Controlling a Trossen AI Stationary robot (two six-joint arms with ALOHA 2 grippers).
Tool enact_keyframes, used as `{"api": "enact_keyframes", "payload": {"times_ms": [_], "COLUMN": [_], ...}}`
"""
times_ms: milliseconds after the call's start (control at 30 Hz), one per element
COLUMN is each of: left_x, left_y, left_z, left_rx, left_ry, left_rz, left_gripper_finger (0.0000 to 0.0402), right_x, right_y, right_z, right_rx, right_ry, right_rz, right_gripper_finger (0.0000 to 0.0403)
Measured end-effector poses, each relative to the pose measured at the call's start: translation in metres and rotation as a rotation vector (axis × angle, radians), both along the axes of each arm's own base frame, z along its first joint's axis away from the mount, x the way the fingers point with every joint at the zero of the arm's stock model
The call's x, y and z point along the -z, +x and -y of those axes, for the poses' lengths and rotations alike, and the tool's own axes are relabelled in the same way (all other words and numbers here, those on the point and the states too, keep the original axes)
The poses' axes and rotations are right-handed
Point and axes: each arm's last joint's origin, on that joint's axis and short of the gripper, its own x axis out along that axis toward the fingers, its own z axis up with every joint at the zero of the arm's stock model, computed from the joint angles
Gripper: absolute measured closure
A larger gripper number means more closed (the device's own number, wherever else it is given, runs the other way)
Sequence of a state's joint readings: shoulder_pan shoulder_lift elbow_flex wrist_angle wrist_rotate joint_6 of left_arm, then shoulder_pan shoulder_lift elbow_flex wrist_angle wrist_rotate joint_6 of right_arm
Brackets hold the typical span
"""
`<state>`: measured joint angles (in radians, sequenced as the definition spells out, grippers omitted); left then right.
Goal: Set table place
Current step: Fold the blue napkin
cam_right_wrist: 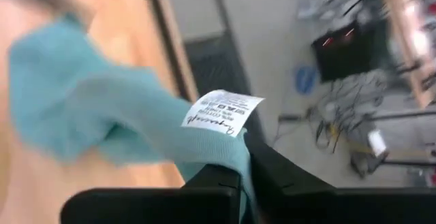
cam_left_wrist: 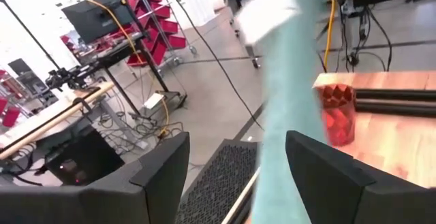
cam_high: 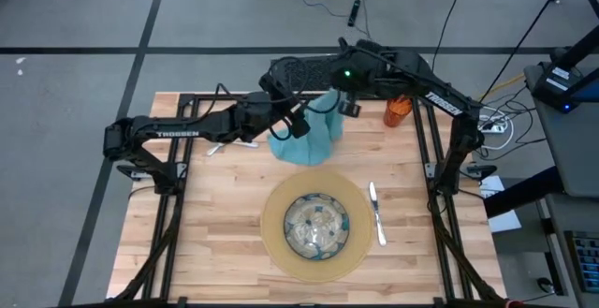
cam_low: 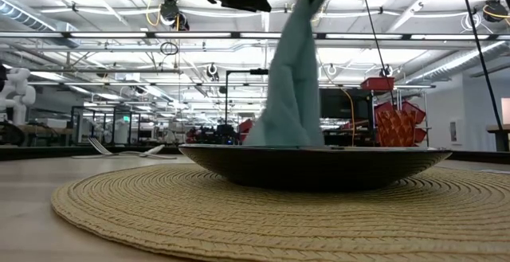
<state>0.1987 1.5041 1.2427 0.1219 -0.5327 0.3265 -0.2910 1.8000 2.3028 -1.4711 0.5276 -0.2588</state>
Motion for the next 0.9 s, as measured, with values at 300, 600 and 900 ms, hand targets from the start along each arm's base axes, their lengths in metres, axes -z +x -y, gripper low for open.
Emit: {"api": "enact_keyframes", "payload": {"times_ms": [300, 600, 900], "left_x": [0.002, 0.017, 0.034], "left_y": [-0.001, -0.004, -0.008], "left_z": [-0.001, 0.001, 0.008], "left_rx": [0.002, 0.019, 0.176], "left_ry": [0.013, -0.024, -0.128], "left_rz": [-0.037, -0.195, -0.358], "left_gripper_finger": [0.0173, 0.0173, 0.0173], "right_x": [0.007, 0.017, 0.077], "right_y": [-0.01, -0.002, 0.016], "right_z": [-0.002, 0.008, -0.006], "right_rx": [-0.039, -0.04, 0.078], "right_ry": [0.336, 0.651, 1.014], "right_rz": [0.05, 0.145, -0.009], "right_gripper_finger": [0.0403, 0.0403, 0.0403]}}
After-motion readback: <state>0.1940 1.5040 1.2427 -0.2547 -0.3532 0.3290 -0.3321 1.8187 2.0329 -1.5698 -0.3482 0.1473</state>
